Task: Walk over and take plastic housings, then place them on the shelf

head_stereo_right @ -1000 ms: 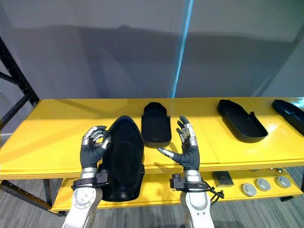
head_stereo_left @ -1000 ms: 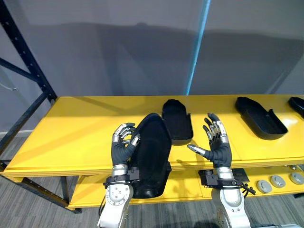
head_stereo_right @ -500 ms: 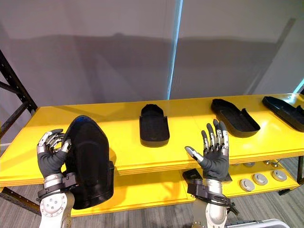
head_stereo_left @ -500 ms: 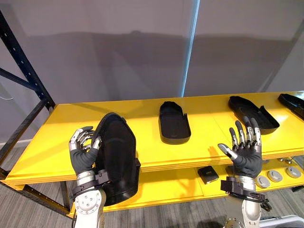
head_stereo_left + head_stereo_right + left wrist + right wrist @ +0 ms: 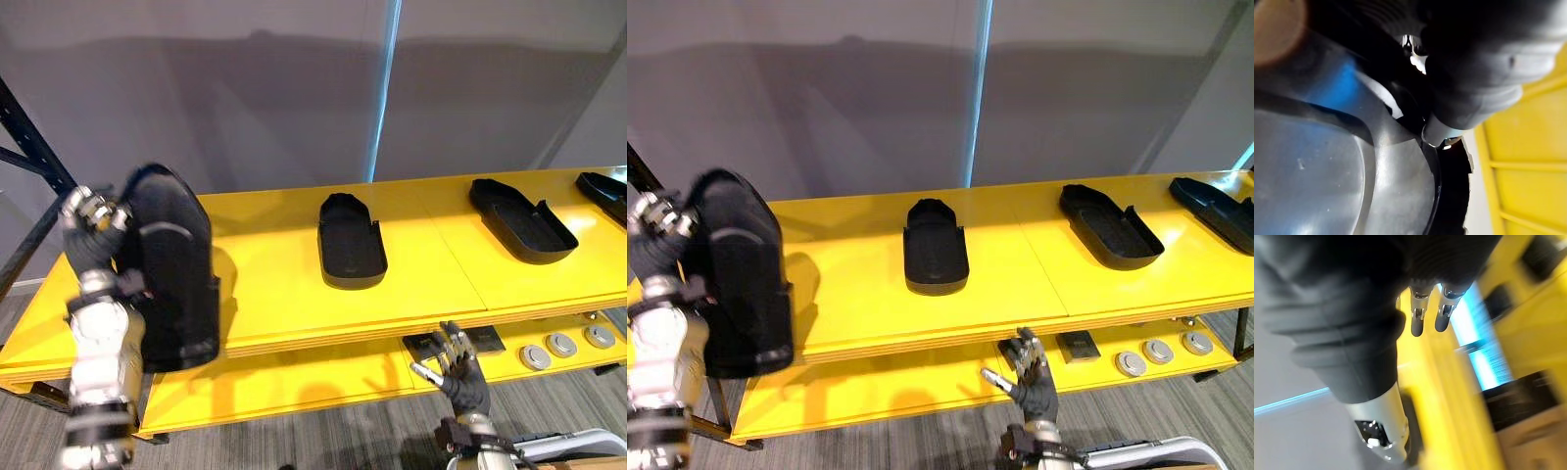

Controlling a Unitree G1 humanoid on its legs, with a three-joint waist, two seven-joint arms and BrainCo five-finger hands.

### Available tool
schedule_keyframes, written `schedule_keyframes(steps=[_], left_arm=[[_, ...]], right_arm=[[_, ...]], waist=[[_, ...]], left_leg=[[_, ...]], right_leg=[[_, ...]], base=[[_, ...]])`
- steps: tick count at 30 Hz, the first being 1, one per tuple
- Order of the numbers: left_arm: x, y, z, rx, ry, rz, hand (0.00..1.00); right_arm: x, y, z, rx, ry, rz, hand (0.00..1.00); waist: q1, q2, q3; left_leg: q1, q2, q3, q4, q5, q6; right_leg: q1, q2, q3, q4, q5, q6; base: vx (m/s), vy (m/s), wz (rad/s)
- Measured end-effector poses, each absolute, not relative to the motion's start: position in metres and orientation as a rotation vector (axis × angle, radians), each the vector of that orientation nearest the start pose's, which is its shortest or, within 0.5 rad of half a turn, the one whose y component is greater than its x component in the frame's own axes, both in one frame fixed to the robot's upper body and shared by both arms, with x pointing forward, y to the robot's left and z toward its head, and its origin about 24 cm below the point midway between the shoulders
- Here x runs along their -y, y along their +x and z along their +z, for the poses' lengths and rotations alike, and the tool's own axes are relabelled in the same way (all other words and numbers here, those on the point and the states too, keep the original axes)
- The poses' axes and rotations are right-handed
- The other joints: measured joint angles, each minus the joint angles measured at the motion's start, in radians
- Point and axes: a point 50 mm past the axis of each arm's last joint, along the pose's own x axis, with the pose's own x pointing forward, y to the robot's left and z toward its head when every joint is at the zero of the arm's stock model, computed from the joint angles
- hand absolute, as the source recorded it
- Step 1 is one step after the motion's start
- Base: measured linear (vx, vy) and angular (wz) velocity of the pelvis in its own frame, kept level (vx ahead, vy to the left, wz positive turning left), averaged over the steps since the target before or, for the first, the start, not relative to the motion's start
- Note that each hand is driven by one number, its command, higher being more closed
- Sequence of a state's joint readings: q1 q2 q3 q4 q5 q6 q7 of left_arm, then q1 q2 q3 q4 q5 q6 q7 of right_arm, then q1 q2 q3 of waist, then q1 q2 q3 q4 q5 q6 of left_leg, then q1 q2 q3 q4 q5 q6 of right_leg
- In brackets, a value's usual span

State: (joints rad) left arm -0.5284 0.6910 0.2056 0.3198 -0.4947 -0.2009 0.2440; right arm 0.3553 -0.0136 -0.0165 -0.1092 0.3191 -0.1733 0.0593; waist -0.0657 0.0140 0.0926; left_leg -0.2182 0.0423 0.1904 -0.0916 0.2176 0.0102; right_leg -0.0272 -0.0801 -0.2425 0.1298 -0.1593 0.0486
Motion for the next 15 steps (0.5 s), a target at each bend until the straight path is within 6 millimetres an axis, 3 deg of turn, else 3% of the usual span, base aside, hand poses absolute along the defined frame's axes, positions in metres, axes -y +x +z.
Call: schedule_keyframes(steps=[3, 7, 15], left_arm=[[-0.332, 0.328, 0.239, 0.491, 0.092, 0.43, 1.0], [-0.341, 0.344, 0.245, 0.369, 0.166, 0.399, 1.0], [-0.371, 0.345, 0.239, 0.193, 0.211, 0.49, 1.0]], right_arm=[[0.173, 0.173, 0.0, -0.097, 0.253, -0.067, 0.0], [0.159, 0.176, -0.004, -0.117, 0.229, -0.002, 0.0], [0.139, 0.18, -0.013, -0.162, 0.22, 0.079, 0.0]], waist=[[-0.001, -0.002, 0.003], [-0.004, -0.008, 0.028], [-0.018, -0.042, 0.082]], left_leg=[[-0.022, 0.0, 0.002, 0.001, 0.003, -0.001], [-0.034, 0.0, 0.001, 0.004, 0.009, -0.006], [-0.081, 0.014, 0.0, 0.004, 0.028, -0.021]], right_leg=[[-0.02, -0.001, 0.006, 0.006, 0.0, 0.0], [-0.052, -0.005, 0.012, 0.045, -0.018, 0.0], [-0.139, 0.004, 0.017, 0.126, -0.049, -0.017]], base=[[0.03, -0.012, -0.04], [0.01, -0.004, 0.0], [-0.01, -0.043, -0.02]])
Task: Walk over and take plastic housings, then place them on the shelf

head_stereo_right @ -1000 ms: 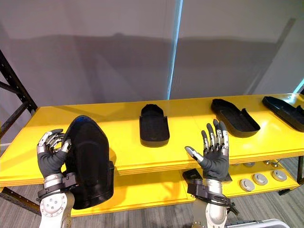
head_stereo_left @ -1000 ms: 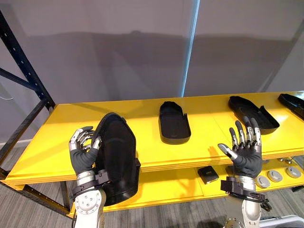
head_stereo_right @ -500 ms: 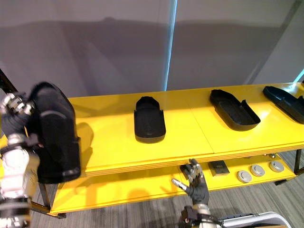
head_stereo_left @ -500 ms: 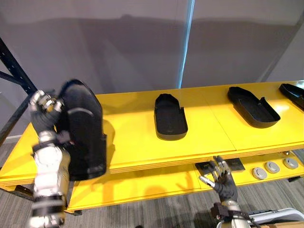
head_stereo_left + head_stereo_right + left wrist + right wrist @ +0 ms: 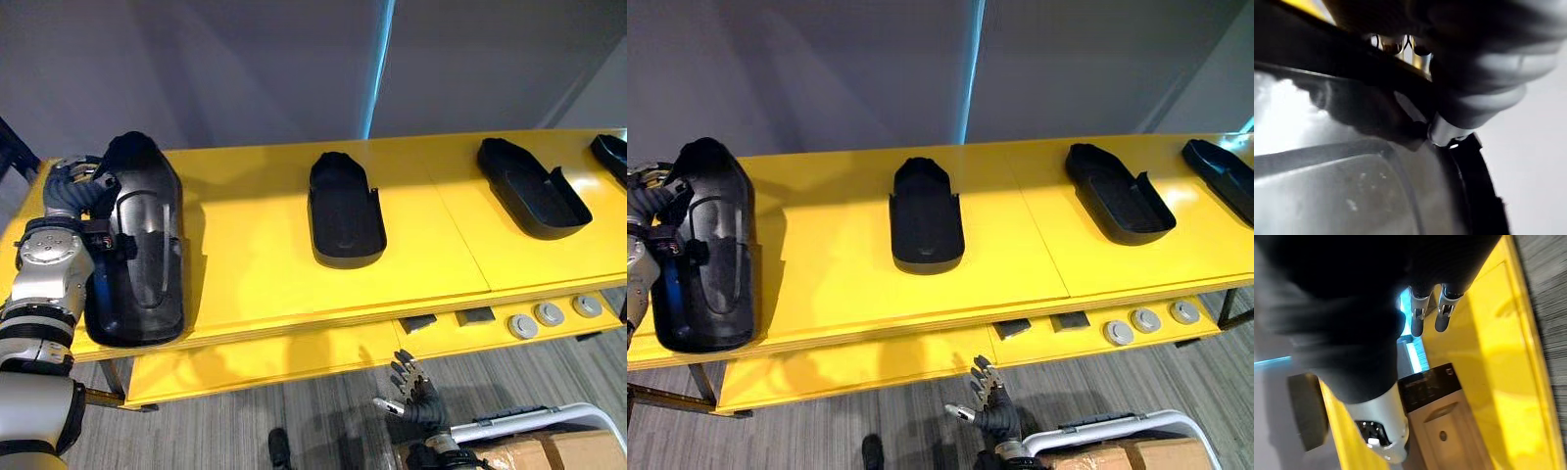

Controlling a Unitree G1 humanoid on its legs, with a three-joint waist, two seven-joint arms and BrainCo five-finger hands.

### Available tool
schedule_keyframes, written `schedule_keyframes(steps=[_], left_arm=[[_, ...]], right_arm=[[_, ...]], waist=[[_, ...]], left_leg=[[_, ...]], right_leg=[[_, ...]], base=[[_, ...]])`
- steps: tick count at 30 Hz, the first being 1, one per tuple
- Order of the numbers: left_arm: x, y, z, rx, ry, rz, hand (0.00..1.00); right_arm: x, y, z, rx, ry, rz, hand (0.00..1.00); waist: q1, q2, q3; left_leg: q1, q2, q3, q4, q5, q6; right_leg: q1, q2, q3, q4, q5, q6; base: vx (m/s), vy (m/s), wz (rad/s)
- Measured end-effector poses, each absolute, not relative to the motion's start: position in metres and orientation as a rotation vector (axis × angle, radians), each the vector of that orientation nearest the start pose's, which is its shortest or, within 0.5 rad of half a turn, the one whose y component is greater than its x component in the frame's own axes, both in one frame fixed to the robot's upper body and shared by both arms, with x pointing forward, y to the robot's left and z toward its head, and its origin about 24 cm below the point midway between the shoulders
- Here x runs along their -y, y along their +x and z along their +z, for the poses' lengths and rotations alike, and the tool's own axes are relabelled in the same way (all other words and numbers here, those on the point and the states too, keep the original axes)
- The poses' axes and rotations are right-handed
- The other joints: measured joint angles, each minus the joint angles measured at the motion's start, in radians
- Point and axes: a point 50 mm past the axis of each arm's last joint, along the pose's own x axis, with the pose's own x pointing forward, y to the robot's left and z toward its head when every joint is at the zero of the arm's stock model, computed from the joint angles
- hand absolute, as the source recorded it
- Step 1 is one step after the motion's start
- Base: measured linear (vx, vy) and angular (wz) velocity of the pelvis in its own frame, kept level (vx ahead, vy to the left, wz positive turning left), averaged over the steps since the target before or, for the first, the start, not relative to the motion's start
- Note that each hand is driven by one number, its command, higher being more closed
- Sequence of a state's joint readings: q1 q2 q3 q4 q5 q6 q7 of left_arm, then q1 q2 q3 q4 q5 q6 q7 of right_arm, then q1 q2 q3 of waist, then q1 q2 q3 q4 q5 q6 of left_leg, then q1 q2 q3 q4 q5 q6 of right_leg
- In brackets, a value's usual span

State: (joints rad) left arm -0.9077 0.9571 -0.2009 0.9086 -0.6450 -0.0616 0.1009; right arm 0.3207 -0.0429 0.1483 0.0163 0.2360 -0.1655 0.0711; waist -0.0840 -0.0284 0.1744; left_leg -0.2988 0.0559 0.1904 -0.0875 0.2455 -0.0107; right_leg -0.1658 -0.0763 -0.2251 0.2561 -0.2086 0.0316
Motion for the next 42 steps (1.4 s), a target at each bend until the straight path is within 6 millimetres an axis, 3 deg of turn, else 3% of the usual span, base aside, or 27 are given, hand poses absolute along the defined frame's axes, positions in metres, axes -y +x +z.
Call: schedule_keyframes(steps=[3, 8, 13, 17, 20, 21, 26, 33, 35, 38, 39, 42], left_arm=[[-0.381, 0.341, 0.234, 0.144, 0.21, 0.53, 1.0], [-0.398, 0.332, 0.251, 0.138, 0.251, 0.609, 1.0], [-0.404, 0.326, 0.283, 0.212, 0.259, 0.658, 1.0], [-0.4, 0.328, 0.3, 0.249, 0.274, 0.66, 1.0], [-0.394, 0.328, 0.325, 0.304, 0.324, 0.664, 1.0], [-0.393, 0.326, 0.335, 0.327, 0.348, 0.665, 0.0], [-0.389, 0.321, 0.358, 0.366, 0.471, 0.683, 0.0], [-0.386, 0.317, 0.373, 0.414, 0.523, 0.746, 0.0], [-0.381, 0.315, 0.383, 0.463, 0.515, 0.76, 0.0], [-0.358, 0.312, 0.405, 0.621, 0.489, 0.721, 0.0], [-0.345, 0.307, 0.415, 0.72, 0.452, 0.687, 1.0], [-0.312, 0.284, 0.411, 0.988, 0.407, 0.583, 1.0]], right_arm=[[0.136, 0.18, -0.013, -0.162, 0.21, 0.092, 0.0], [0.133, 0.18, -0.012, -0.16, 0.21, 0.103, 0.0], [0.131, 0.182, -0.01, -0.153, 0.215, 0.102, 0.0], [0.129, 0.182, -0.01, -0.148, 0.224, 0.101, 0.0], [0.125, 0.183, -0.008, -0.14, 0.236, 0.108, 0.0], [0.123, 0.183, -0.008, -0.14, 0.241, 0.118, 0.0], [0.119, 0.183, -0.006, -0.128, 0.263, 0.123, 0.0], [0.113, 0.183, -0.007, -0.133, 0.285, 0.143, 0.0], [0.114, 0.182, -0.008, -0.138, 0.284, 0.141, 0.0], [0.115, 0.182, -0.009, -0.143, 0.288, 0.137, 0.0], [0.115, 0.182, -0.009, -0.145, 0.298, 0.134, 0.0], [0.121, 0.181, -0.015, -0.166, 0.293, 0.11, 0.0]], waist=[[0.0, -0.004, 0.007], [0.002, -0.023, 0.055], [0.002, -0.045, 0.091], [0.0, -0.057, 0.112], [-0.001, -0.059, 0.127], [-0.004, -0.06, 0.129], [-0.016, -0.059, 0.136], [-0.025, -0.059, 0.152], [-0.024, -0.059, 0.152], [-0.019, -0.059, 0.152], [-0.016, -0.059, 0.152], [0.002, -0.056, 0.145]], left_leg=[[-0.032, 0.01, 0.002, 0.0, 0.007, -0.006], [-0.05, 0.02, 0.016, 0.0, 0.013, -0.007], [-0.099, 0.03, 0.028, 0.0, 0.015, -0.01], [-0.113, 0.029, 0.032, 0.0, 0.016, -0.009], [-0.128, 0.029, 0.032, 0.0, 0.026, -0.007], [-0.13, 0.029, 0.032, 0.0, 0.027, -0.007], [-0.134, 0.033, 0.033, 0.0, 0.029, -0.011], [-0.135, 0.041, 0.041, 0.0, 0.032, -0.013], [-0.133, 0.042, 0.039, 0.001, 0.032, -0.013], [-0.106, 0.038, 0.026, 0.001, 0.032, -0.013], [-0.086, 0.035, 0.022, 0.001, 0.032, -0.013], [-0.017, 0.025, 0.006, 0.0, 0.032, -0.013]], right_leg=[[-0.047, 0.007, 0.006, 0.019, -0.003, -0.003], [-0.086, 0.012, 0.027, 0.052, -0.008, -0.008], [-0.155, 0.014, 0.043, 0.086, -0.008, -0.008], [-0.173, 0.012, 0.048, 0.092, -0.008, -0.008], [-0.192, 0.013, 0.051, 0.1, -0.008, -0.008], [-0.194, 0.013, 0.052, 0.101, -0.008, -0.009], [-0.202, 0.021, 0.06, 0.098, -0.01, -0.013], [-0.204, 0.031, 0.075, 0.086, -0.006, -0.018], [-0.199, 0.032, 0.074, 0.083, -0.006, -0.019], [-0.162, 0.032, 0.071, 0.069, -0.006, -0.019], [-0.137, 0.03, 0.069, 0.061, -0.006, -0.019], [-0.047, 0.022, 0.068, 0.023, -0.006, -0.018]], base=[[-0.03, -0.033, -0.06], [-0.03, -0.037, -0.11], [-0.03, -0.046, -0.08], [0.03, -0.047, -0.03], [0.04, -0.055, 0.0], [0.04, -0.065, 0.0], [0.03, -0.078, -0.05], [0.01, -0.077, -0.06], [0.03, -0.078, 0.02], [0.03, -0.063, 0.06], [0.05, -0.079, 0.08], [0.04, -0.067, 0.03]])
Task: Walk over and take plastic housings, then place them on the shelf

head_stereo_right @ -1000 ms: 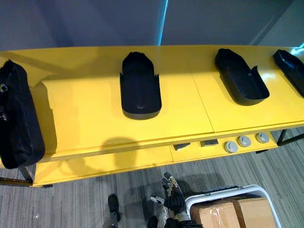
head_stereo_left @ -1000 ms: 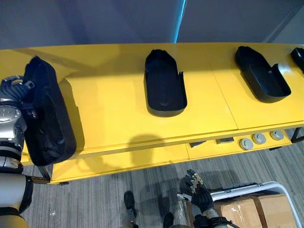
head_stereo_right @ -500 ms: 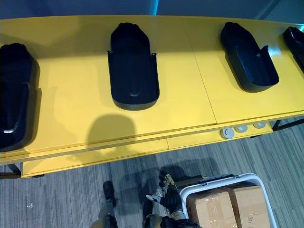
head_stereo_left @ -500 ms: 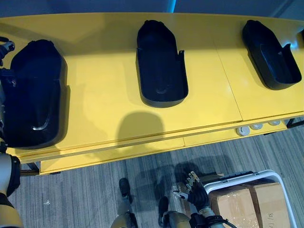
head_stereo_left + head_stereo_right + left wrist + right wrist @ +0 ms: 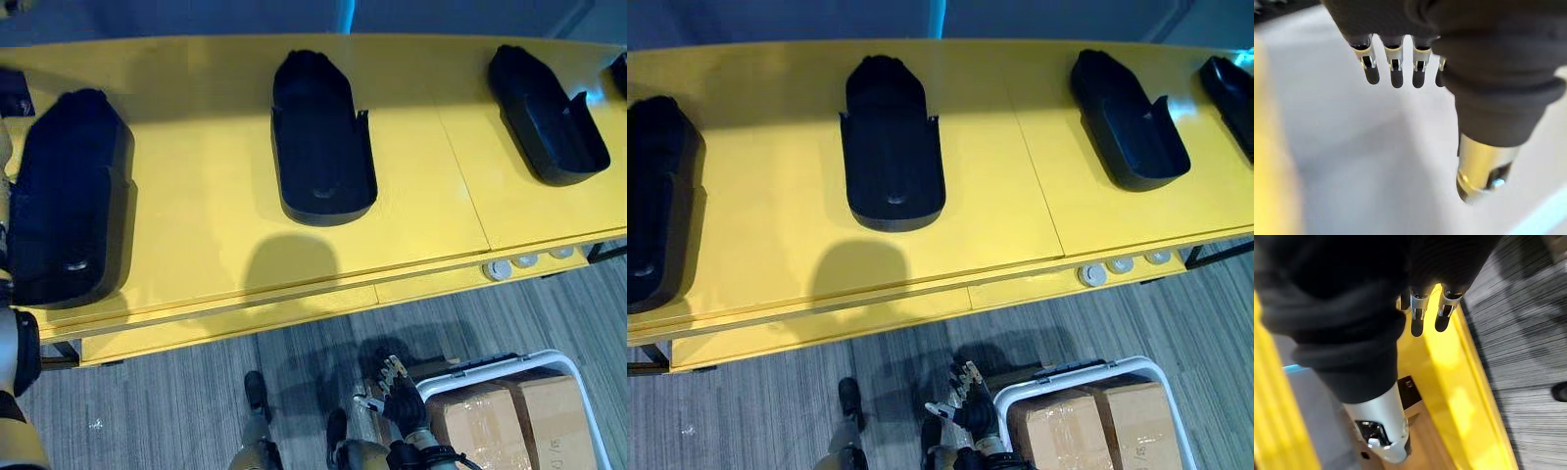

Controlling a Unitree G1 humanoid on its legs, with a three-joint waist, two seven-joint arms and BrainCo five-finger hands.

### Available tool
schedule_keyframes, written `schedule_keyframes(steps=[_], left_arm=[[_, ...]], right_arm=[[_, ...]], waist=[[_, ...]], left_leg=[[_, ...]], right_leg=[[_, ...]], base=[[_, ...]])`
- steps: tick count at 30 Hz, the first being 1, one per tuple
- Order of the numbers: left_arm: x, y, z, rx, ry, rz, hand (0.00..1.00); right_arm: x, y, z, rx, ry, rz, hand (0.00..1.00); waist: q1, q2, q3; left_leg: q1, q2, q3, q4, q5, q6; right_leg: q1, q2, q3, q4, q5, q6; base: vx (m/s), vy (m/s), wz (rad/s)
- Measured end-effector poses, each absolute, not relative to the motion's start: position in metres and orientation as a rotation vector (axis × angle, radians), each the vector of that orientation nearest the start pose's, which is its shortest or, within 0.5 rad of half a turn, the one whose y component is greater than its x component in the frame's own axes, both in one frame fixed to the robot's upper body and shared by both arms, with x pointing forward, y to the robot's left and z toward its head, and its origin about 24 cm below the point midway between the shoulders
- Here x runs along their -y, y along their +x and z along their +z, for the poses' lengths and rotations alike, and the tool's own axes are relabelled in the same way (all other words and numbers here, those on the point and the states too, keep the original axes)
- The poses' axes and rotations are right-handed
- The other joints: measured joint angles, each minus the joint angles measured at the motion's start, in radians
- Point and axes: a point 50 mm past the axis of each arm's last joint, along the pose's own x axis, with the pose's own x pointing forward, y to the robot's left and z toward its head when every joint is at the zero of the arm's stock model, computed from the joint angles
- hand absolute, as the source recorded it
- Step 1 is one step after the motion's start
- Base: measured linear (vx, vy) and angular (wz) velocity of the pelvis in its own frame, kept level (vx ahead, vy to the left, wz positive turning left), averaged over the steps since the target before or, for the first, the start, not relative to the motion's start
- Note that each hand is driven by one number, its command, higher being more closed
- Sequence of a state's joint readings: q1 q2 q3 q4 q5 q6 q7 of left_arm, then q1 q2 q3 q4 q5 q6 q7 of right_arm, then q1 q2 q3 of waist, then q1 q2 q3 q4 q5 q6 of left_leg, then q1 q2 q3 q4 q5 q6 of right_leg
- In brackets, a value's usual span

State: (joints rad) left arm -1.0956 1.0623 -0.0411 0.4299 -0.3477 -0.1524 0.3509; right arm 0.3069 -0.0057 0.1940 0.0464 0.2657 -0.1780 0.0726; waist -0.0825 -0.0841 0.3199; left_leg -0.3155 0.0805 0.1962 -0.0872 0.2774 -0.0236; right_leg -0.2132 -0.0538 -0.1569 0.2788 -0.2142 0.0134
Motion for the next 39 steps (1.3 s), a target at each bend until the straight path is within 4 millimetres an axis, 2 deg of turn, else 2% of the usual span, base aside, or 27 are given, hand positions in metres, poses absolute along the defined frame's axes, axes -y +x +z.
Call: schedule_keyframes(steps=[1, 3, 4, 5, 8, 9, 11, 12, 13, 16, 20, 25, 31, 34, 39], left_arm=[[-0.308, 0.279, 0.404, 1.024, 0.402, 0.573, 1.0], [-0.3, 0.264, 0.362, 1.089, 0.352, 0.554, 1.0], [-0.301, 0.261, 0.346, 1.076, 0.331, 0.555, 1.0], [-0.302, 0.255, 0.314, 1.033, 0.285, 0.565, 1.0], [-0.299, 0.236, 0.235, 0.856, 0.189, 0.577, 1.0], [-0.293, 0.226, 0.203, 0.764, 0.155, 0.571, 1.0], [-0.282, 0.206, 0.16, 0.624, 0.092, 0.567, 1.0], [-0.27, 0.195, 0.137, 0.535, 0.053, 0.551, 1.0], [-0.259, 0.185, 0.119, 0.458, 0.034, 0.522, 1.0], [-0.24, 0.167, 0.088, 0.307, -0.004, 0.454, 1.0], [-0.234, 0.155, 0.069, 0.208, -0.031, 0.432, 1.0], [-0.234, 0.16, 0.054, 0.146, -0.046, 0.411, 1.0], [-0.242, 0.184, 0.065, 0.219, -0.065, 0.444, 1.0], [-0.249, 0.202, 0.08, 0.292, -0.053, 0.451, 1.0], [-0.255, 0.212, 0.093, 0.346, -0.051, 0.458, 1.0]], right_arm=[[0.123, 0.181, -0.017, -0.175, 0.289, 0.102, 0.0], [0.138, 0.179, -0.021, -0.187, 0.267, 0.052, 0.0], [0.143, 0.179, -0.021, -0.185, 0.26, 0.038, 0.0], [0.149, 0.179, -0.022, -0.185, 0.253, 0.019, 0.0], [0.158, 0.178, -0.021, -0.176, 0.254, -0.023, 0.0], [0.161, 0.178, -0.021, -0.17, 0.259, -0.042, 0.0], [0.165, 0.178, -0.021, -0.165, 0.263, -0.061, 0.0], [0.167, 0.177, -0.021, -0.167, 0.262, -0.068, 0.0], [0.168, 0.175, -0.022, -0.171, 0.261, -0.076, 0.0], [0.165, 0.172, -0.024, -0.184, 0.25, -0.061, 0.0], [0.164, 0.165, -0.029, -0.209, 0.259, -0.068, 0.0], [0.168, 0.164, -0.029, -0.208, 0.255, -0.085, 0.0], [0.169, 0.166, -0.028, -0.203, 0.251, -0.096, 0.0], [0.169, 0.166, -0.028, -0.203, 0.25, -0.106, 0.0], [0.168, 0.168, -0.027, -0.2, 0.253, -0.104, 0.0]], waist=[[0.002, 0.005, -0.011], [0.007, 0.044, -0.049], [0.01, 0.053, -0.057], [0.02, 0.064, -0.078], [0.049, 0.076, -0.112], [0.057, 0.083, -0.117], [0.073, 0.094, -0.13], [0.078, 0.108, -0.139], [0.08, 0.112, -0.141], [0.089, 0.122, -0.152], [0.096, 0.124, -0.155], [0.093, 0.123, -0.154], [0.073, 0.121, -0.125], [0.059, 0.121, -0.104], [0.048, 0.12, -0.097]], left_leg=[[0.006, -0.001, -0.01, 0.0, -0.001, -0.001], [0.023, -0.007, -0.04, -0.001, -0.006, -0.007], [0.032, -0.01, -0.044, 0.0, -0.006, -0.007], [0.045, -0.013, -0.059, 0.0, -0.006, -0.007], [0.078, -0.015, -0.078, 0.0, -0.006, -0.007], [0.088, -0.015, -0.095, -0.001, -0.006, -0.007], [0.091, -0.01, -0.108, -0.005, -0.016, -0.017], [0.09, -0.005, -0.115, -0.005, -0.047, -0.03], [0.091, -0.007, -0.117, -0.005, -0.05, -0.034], [0.086, -0.011, -0.114, -0.005, -0.055, -0.041], [0.07, -0.014, -0.114, -0.005, -0.041, -0.028], [0.039, -0.014, -0.112, -0.004, -0.025, -0.009], [0.021, -0.004, -0.088, -0.004, -0.029, -0.013], [0.011, -0.003, -0.075, -0.004, -0.032, -0.015], [0.0, -0.002, -0.057, -0.003, -0.032, -0.014]], right_leg=[[0.012, 0.0, -0.003, -0.01, 0.0, 0.0], [0.056, -0.001, -0.033, -0.035, 0.001, 0.002], [0.073, -0.001, -0.041, -0.044, 0.002, 0.002], [0.098, -0.002, -0.052, -0.057, 0.003, 0.002], [0.151, 0.002, -0.079, -0.092, 0.008, -0.004], [0.174, 0.006, -0.098, -0.102, 0.009, -0.006], [0.185, 0.014, -0.112, -0.112, 0.01, -0.007], [0.193, 0.022, -0.126, -0.12, 0.013, -0.008], [0.203, 0.022, -0.134, -0.13, 0.018, -0.005], [0.212, 0.022, -0.136, -0.16, 0.031, -0.006], [0.202, 0.018, -0.135, -0.165, 0.039, 0.006], [0.162, 0.017, -0.128, -0.149, 0.041, 0.01], [0.125, 0.02, -0.101, -0.14, 0.041, 0.01], [0.107, 0.018, -0.087, -0.132, 0.041, 0.01], [0.092, 0.016, -0.071, -0.129, 0.042, 0.009]], base=[[0.03, -0.058, 0.15], [0.03, -0.032, 0.33], [0.03, -0.016, 0.36], [0.03, -0.022, 0.25], [0.0, -0.029, 0.27], [-0.06, -0.034, 0.39], [-0.08, -0.008, 0.27], [-0.08, 0.036, 0.22], [-0.06, 0.036, 0.21], [-0.04, 0.049, 0.06], [0.0, 0.009, 0.01], [0.03, -0.012, -0.04], [0.0, -0.021, -0.13], [0.02, -0.009, -0.14], [0.05, -0.018, -0.1]])
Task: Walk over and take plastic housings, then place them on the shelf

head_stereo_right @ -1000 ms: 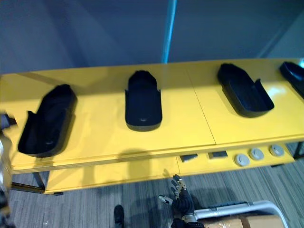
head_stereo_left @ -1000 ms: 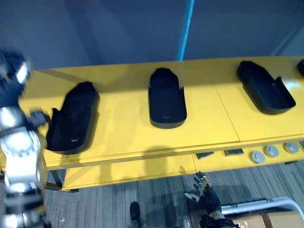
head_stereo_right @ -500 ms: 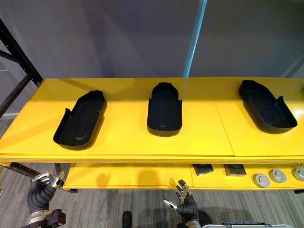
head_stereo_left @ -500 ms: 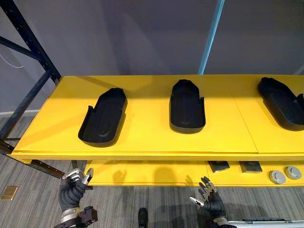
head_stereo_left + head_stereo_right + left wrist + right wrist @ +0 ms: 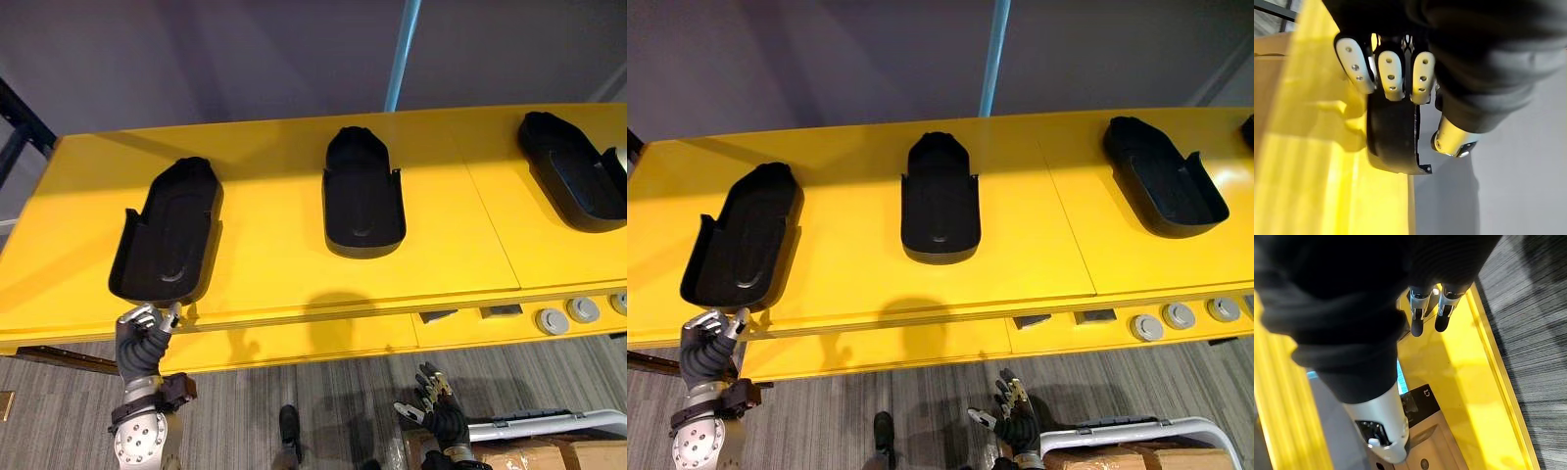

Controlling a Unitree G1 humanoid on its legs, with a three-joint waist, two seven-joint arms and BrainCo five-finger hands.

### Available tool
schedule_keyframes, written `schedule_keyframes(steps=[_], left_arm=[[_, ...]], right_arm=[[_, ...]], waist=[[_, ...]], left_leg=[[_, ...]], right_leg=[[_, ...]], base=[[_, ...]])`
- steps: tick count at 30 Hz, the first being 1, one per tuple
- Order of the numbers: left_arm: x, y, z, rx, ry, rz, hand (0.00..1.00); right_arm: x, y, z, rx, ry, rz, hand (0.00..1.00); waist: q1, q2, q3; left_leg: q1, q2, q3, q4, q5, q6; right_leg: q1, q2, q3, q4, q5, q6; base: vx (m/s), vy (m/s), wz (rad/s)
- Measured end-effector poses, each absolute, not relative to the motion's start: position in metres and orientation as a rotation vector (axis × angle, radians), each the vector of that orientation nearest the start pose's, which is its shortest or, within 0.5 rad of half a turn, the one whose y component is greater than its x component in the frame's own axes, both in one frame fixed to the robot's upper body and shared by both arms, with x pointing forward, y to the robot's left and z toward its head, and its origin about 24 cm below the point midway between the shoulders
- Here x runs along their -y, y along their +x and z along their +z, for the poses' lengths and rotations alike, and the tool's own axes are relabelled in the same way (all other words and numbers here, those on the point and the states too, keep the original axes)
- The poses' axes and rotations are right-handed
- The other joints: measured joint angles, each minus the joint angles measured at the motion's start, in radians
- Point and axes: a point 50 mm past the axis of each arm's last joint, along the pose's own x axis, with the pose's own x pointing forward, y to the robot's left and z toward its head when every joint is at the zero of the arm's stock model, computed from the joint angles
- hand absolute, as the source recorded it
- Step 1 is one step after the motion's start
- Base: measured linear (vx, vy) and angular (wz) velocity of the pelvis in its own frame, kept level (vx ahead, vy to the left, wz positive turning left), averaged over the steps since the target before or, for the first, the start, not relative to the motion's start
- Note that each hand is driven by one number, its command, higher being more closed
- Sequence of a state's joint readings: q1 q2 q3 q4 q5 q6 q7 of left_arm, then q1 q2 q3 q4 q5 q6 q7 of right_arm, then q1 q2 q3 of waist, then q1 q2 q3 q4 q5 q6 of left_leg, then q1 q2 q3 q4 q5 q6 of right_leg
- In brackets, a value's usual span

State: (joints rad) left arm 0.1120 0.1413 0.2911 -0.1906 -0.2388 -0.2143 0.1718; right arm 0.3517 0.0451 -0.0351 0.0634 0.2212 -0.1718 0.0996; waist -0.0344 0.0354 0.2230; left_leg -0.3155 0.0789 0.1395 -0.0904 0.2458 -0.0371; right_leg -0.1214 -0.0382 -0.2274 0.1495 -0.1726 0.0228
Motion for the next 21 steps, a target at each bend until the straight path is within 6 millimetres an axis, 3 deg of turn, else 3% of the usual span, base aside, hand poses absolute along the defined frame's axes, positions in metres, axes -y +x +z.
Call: schedule_keyframes(steps=[11, 16, 21], left_arm=[[-0.258, 0.223, 0.103, 0.396, -0.093, 0.464, 1.0], [-0.273, 0.233, 0.108, 0.42, -0.099, 0.523, 1.0], [-0.284, 0.254, 0.119, 0.434, -0.094, 0.536, 1.0]], right_arm=[[0.165, 0.168, -0.027, -0.202, 0.255, -0.093, 0.0], [0.163, 0.169, -0.028, -0.204, 0.259, -0.084, 0.0], [0.161, 0.169, -0.032, -0.226, 0.252, -0.064, 0.0]], waist=[[-0.002, -0.001, 0.024], [0.0, -0.002, 0.025], [-0.003, -0.006, 0.026]], left_leg=[[-0.003, 0.007, 0.003, -0.001, -0.004, -0.004], [-0.013, 0.007, 0.013, -0.001, -0.003, -0.003], [-0.015, 0.011, 0.026, -0.001, -0.007, -0.008]], right_leg=[[-0.007, 0.006, 0.007, -0.002, 0.002, -0.004], [-0.023, 0.004, 0.017, 0.001, 0.002, -0.004], [-0.033, 0.005, 0.033, 0.002, 0.002, -0.004]], base=[[0.01, -0.012, -0.01], [0.02, -0.012, -0.06], [0.02, -0.023, -0.08]])
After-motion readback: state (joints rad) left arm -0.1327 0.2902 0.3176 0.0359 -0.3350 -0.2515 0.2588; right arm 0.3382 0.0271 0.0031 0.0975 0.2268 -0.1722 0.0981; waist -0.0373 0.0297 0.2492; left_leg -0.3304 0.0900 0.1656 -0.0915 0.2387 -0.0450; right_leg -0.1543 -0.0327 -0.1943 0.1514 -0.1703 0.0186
